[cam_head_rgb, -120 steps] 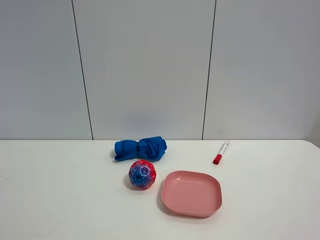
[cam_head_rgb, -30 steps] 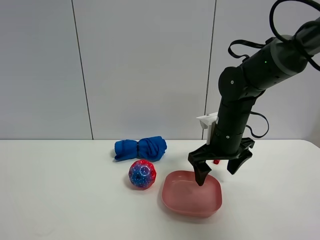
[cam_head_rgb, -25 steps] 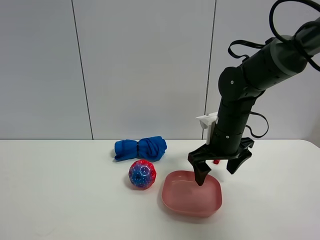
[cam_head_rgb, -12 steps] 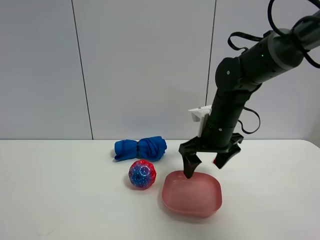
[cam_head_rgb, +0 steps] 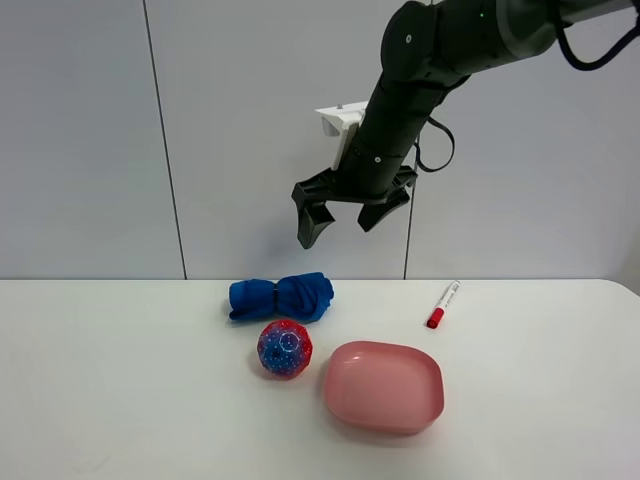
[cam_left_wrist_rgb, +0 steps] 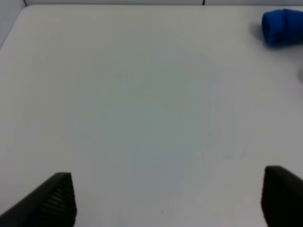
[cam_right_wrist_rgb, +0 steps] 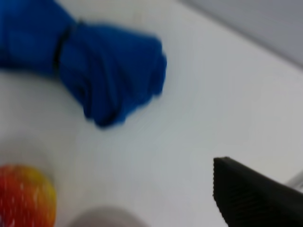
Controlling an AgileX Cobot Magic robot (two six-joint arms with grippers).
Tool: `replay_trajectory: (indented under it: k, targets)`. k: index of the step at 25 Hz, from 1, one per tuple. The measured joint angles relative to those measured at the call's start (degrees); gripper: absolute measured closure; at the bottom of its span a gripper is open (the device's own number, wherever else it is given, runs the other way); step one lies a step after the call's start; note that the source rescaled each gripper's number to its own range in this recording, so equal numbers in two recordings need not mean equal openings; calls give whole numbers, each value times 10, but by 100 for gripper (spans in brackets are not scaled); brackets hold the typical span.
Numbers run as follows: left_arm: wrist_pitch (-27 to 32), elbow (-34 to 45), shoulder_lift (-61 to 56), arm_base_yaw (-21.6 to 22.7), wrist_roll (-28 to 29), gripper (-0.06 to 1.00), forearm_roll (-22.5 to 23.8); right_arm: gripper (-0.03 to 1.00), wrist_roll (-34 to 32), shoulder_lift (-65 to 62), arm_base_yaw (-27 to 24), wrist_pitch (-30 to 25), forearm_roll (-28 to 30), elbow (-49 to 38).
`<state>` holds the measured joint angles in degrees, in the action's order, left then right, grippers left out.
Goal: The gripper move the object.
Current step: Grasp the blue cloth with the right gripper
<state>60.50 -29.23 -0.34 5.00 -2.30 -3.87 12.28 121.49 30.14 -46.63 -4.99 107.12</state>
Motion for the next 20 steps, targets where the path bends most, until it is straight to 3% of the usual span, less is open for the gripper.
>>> replay_trajectory:
  k: [4,10,15,20]
  targets:
    - [0,0,0,0,0,-6,0,-2,44,54,6,-20,16,92]
    - [0,0,0,0,0,-6,0,3,172,147,17,-20,14,203]
    - [0,0,0,0,0,-6,0,5,241,202,20,17,-27,224]
    - [0,0,0,0,0,-6,0,5,263,245,20,56,-39,224]
